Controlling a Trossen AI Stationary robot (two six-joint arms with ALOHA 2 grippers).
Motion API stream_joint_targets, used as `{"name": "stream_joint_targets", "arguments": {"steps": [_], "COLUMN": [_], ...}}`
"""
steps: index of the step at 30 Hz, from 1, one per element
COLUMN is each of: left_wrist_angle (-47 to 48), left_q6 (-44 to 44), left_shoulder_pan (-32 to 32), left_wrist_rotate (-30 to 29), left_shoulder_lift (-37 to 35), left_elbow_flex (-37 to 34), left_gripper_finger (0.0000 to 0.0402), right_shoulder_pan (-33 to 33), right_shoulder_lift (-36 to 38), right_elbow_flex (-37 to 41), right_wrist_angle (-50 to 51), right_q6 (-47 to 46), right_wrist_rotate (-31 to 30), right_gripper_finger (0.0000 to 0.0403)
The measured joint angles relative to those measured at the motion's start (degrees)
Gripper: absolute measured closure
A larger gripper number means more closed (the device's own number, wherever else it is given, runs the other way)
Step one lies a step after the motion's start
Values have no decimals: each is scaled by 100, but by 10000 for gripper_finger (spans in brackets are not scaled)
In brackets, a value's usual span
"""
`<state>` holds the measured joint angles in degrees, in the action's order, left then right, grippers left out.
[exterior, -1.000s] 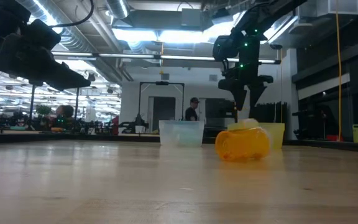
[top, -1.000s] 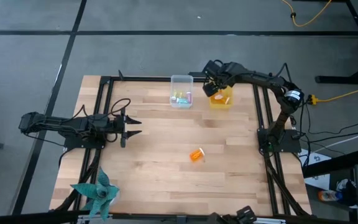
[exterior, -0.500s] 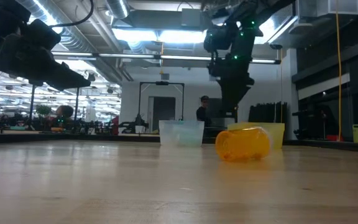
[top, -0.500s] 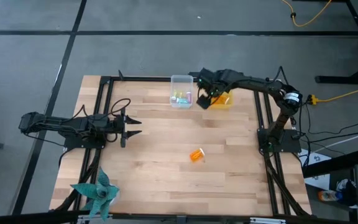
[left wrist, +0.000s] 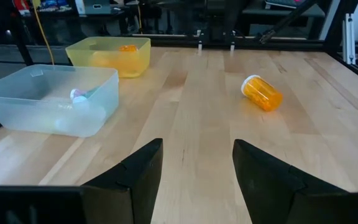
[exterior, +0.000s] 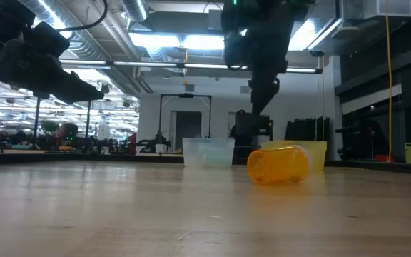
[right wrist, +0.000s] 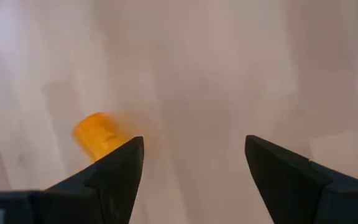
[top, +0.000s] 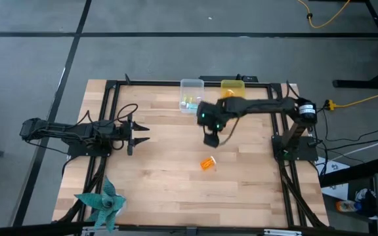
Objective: Pick and place medicine bottles into bin by pill shape (circle, oval)
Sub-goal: Put the large orange pill bottle into the yellow bin
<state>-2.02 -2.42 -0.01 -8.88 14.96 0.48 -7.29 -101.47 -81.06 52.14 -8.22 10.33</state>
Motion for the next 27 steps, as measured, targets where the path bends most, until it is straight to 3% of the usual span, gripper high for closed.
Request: {"name": "stream_joint_targets", "arguments": {"steps": [8,12,27], "left_wrist_angle": [0,0,-2], "left_q6": [-2,-2,8], "left_shoulder_pan": [0,-2,0], "left_wrist_rotate": [0,0,0], "left_shoulder_lift": [0,0,0], "left_elbow_flex": [-1,1,0], "left_gripper_finger": [211,211,211], "right_shoulder_pan": [967,1329,2009], "right_shoulder_lift": [0,0,-435], "right_elbow_flex": [0,0,-9], "right_wrist_angle": [-69,-201,-627], "right_q6": [472,859,1016], "right_wrist_rotate": [-39,-564,-491], "right_gripper_finger": [121,121,121]}}
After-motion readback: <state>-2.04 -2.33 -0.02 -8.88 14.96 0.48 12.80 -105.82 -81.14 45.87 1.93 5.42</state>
